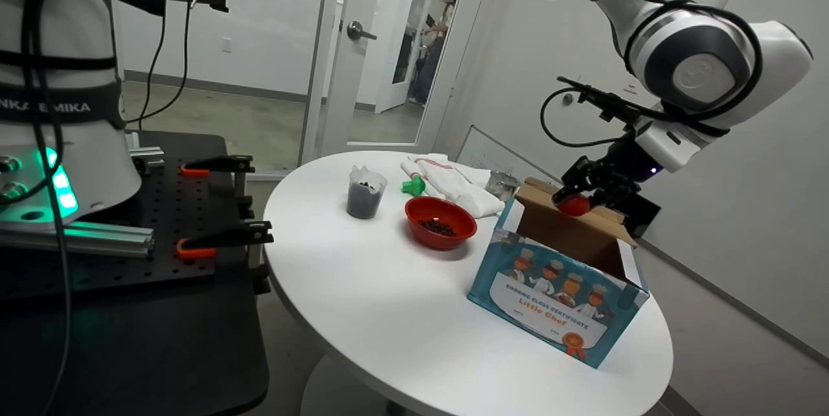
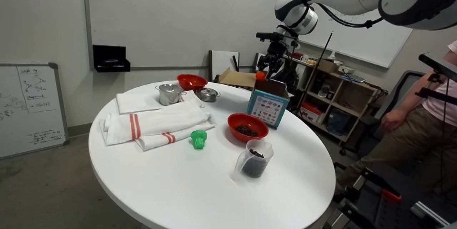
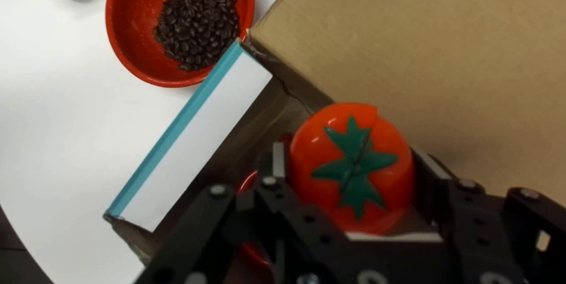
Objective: Put the plastic tomato in the blue box
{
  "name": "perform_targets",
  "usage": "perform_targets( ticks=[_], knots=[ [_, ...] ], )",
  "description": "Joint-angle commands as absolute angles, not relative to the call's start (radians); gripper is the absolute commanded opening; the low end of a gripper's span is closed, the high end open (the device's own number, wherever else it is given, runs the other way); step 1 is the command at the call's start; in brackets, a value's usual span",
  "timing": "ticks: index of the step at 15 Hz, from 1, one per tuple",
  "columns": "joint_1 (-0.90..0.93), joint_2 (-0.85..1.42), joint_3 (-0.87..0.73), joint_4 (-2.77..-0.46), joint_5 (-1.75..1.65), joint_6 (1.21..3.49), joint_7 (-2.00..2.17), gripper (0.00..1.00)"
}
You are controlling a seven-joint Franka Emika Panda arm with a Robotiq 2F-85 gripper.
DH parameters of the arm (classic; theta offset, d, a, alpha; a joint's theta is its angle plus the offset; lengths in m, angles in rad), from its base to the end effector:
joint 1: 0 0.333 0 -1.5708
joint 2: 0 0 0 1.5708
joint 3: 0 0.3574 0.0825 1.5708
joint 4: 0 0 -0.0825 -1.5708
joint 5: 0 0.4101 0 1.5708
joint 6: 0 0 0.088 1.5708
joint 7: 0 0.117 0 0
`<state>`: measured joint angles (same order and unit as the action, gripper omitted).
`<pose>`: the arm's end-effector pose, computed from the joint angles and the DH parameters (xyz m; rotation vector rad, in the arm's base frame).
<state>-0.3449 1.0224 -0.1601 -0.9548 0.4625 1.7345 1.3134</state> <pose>0.7586 -0.3113 0.2370 -1.7108 2.3624 0.4919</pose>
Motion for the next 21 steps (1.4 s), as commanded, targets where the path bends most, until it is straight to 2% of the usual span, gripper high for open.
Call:
perform_targets(
  ticks=[1, 20, 21],
  knots=[
    [-0.387, 1.105, -0.128, -0.83, 0.44, 1.648, 1.357, 0.38],
    [-0.434, 1.313, -0.121, -0.699, 0.375, 1.563, 1.425, 0.38],
    [-0.436, 1.318, -0.12, -0.691, 0.374, 1.559, 1.425, 0.87]
  ],
)
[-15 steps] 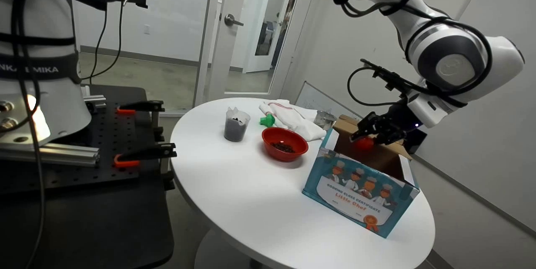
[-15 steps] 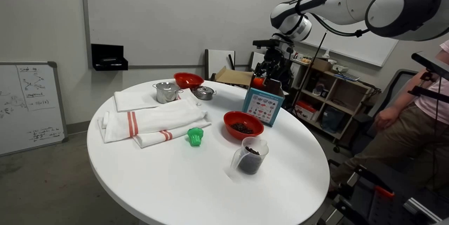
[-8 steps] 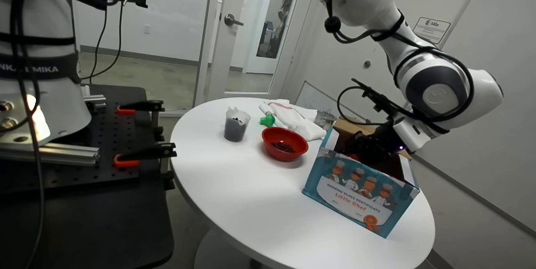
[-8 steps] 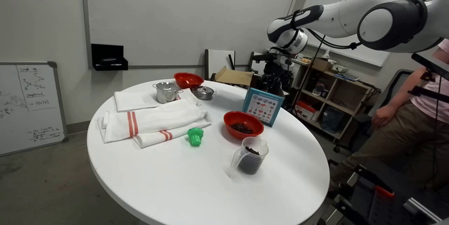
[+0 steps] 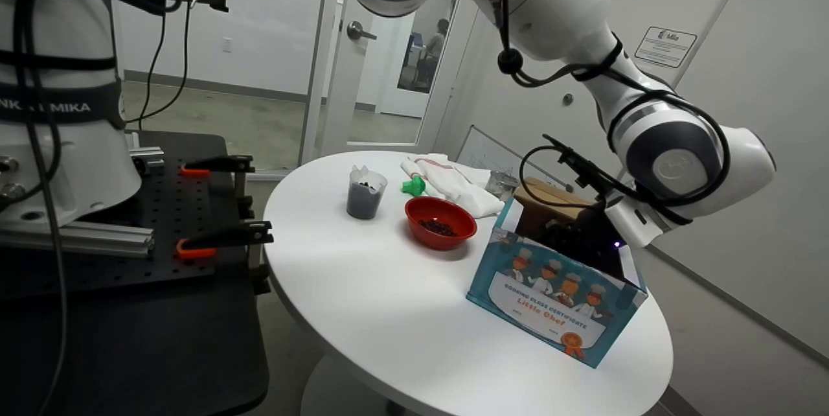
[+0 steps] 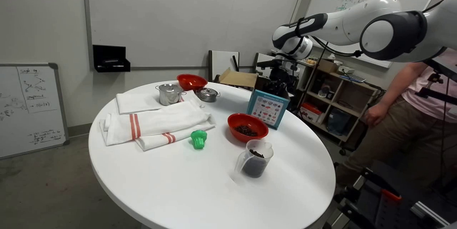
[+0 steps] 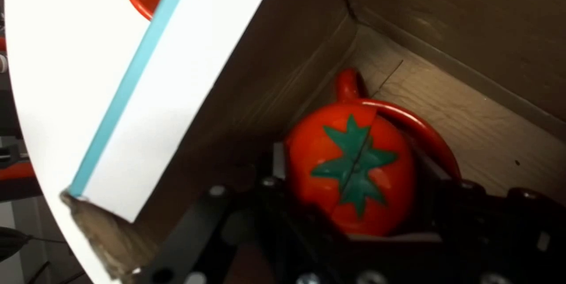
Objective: Put the plastic tomato in the blue box
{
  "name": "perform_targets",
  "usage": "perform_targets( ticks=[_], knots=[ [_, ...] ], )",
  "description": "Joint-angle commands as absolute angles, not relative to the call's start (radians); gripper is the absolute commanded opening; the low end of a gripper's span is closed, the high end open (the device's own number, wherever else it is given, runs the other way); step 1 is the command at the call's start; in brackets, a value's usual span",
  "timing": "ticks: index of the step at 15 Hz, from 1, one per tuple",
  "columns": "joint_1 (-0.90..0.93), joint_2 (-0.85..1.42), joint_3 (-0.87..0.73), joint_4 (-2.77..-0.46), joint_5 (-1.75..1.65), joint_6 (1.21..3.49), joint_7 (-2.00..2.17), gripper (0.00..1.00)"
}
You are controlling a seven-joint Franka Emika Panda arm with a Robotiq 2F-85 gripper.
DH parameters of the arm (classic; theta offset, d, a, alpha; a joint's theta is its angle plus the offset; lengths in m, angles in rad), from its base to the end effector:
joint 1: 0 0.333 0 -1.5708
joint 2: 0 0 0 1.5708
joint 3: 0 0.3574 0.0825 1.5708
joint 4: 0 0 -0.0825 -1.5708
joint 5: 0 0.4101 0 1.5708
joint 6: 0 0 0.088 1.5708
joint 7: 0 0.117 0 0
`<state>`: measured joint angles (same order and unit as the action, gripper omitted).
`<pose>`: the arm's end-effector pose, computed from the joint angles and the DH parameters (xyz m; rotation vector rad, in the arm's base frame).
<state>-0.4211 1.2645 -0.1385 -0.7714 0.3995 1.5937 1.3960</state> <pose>0.7259 -0.3444 0.1148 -1.6406 2.5174 0.7616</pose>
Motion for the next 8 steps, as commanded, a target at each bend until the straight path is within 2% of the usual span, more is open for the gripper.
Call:
perform_targets(
  ticks=[1, 2, 3, 8],
  knots=[
    [-0.436, 1.322, -0.119, -0.685, 0.373, 1.554, 1.425, 0.89],
    [-0.437, 1.327, -0.117, -0.679, 0.372, 1.552, 1.424, 0.96],
    [-0.439, 1.333, -0.113, -0.674, 0.371, 1.547, 1.42, 0.99],
    [-0.426, 1.282, -0.121, -0.716, 0.386, 1.509, 1.376, 1.0]
  ],
)
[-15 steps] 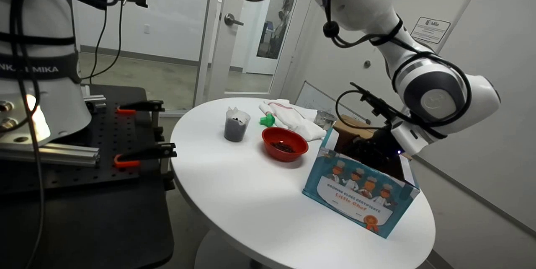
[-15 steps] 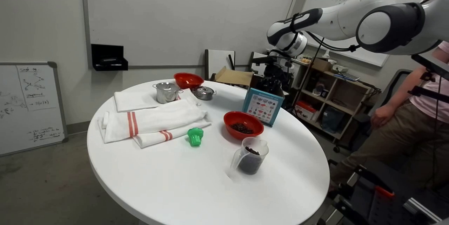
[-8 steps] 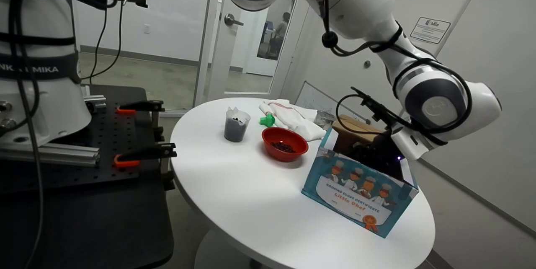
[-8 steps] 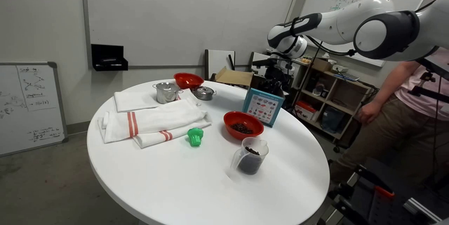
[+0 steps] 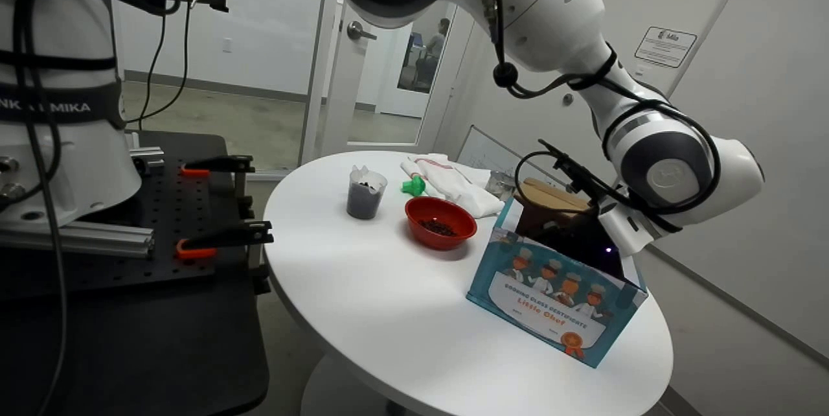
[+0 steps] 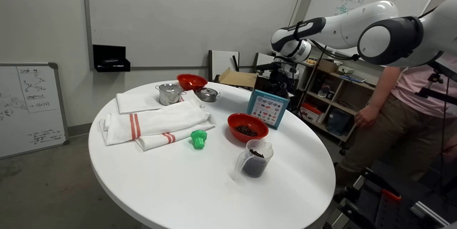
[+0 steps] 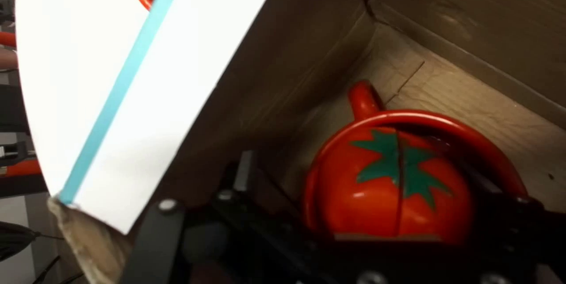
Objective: Put the plastic tomato in the blue box
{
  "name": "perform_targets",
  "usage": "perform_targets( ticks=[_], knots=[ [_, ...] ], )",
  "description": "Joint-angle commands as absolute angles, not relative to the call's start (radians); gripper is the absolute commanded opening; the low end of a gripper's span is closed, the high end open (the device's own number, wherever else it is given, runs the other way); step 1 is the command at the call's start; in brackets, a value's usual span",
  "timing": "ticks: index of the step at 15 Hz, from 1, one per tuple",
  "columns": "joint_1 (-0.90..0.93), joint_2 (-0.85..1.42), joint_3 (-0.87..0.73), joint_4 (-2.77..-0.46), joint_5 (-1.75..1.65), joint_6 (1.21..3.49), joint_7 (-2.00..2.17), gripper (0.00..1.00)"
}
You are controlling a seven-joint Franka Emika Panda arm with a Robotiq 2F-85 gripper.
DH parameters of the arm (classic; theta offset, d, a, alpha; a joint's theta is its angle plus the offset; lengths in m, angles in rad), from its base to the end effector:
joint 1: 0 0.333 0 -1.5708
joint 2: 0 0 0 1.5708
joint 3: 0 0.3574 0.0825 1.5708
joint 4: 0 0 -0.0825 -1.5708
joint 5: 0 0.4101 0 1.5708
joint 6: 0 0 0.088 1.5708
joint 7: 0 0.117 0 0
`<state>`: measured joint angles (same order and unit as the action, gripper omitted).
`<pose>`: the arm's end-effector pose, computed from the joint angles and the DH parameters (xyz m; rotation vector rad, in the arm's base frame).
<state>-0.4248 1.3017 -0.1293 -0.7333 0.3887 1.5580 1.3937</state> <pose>0.7233 -0.3400 0.1001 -1.6612 2.5088 0.8140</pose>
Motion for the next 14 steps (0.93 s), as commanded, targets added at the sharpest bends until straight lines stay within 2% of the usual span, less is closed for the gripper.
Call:
perform_targets(
  ticks=[1, 14],
  knots=[
    [-0.425, 1.275, -0.12, -0.714, 0.386, 1.501, 1.369, 1.0],
    [-0.413, 1.097, -0.117, -0.771, 0.334, 1.318, 1.096, 1.0]
  ],
)
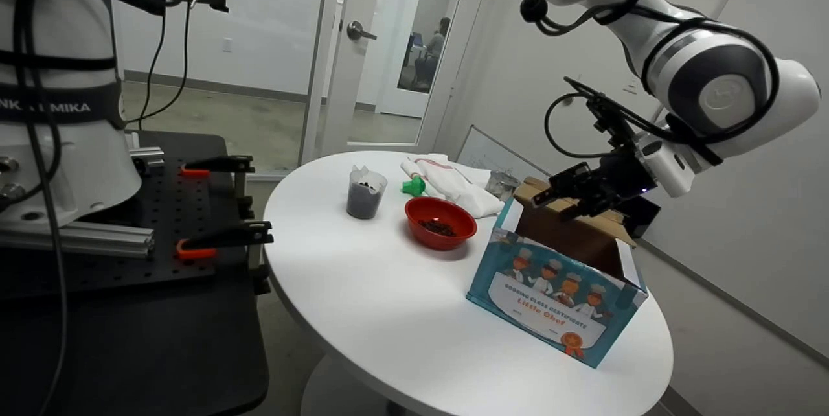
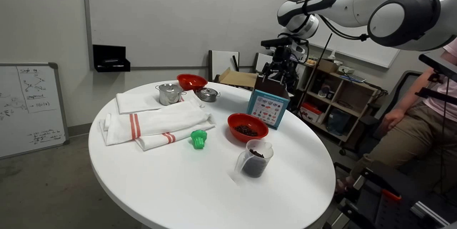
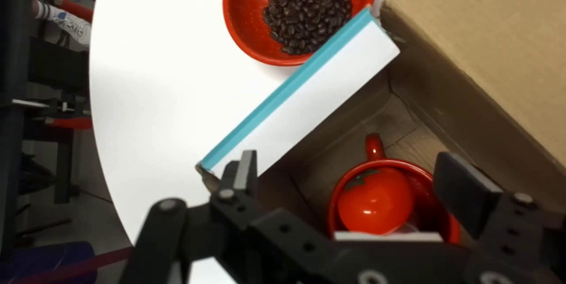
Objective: Put the plastic tomato in the blue box
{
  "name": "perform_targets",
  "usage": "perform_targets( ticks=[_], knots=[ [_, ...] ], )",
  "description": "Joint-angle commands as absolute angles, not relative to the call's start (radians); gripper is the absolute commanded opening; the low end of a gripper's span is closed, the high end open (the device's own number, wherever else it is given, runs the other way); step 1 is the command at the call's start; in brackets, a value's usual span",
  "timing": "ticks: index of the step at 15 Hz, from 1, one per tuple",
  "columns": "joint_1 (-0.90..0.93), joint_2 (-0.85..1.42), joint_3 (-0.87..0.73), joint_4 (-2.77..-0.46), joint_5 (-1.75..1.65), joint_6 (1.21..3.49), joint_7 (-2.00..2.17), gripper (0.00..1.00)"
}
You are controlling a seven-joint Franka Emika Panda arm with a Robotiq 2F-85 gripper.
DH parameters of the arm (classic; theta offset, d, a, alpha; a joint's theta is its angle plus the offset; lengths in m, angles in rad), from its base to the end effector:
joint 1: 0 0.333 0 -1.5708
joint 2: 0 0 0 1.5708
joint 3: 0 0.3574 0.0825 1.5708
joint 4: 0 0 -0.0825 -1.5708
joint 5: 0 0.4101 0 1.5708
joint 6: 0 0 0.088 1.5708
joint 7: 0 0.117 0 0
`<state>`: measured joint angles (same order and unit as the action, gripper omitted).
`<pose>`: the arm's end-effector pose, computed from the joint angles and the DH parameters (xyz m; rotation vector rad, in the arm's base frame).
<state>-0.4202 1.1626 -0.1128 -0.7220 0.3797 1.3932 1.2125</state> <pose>0.7329 -0.3273 0.2127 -1.9085 2.2382 0.8292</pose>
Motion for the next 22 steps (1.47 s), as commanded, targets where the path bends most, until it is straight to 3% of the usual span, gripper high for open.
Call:
perform_targets(
  ticks=[1, 7, 19, 20, 22],
  knots=[
    [-0.41, 1.083, -0.12, -0.775, 0.315, 1.292, 1.055, 1.0],
    [-0.369, 0.926, -0.157, -0.936, 0.109, 1.249, 0.754, 1.0],
    [-0.285, 0.596, -0.124, -1.472, -0.26, 1.628, 0.341, 1.0],
    [-0.261, 0.706, -0.184, -1.312, -0.197, 1.552, 0.387, 1.0],
    [-0.251, 0.694, -0.193, -1.332, -0.196, 1.561, 0.383, 1.0]
  ],
)
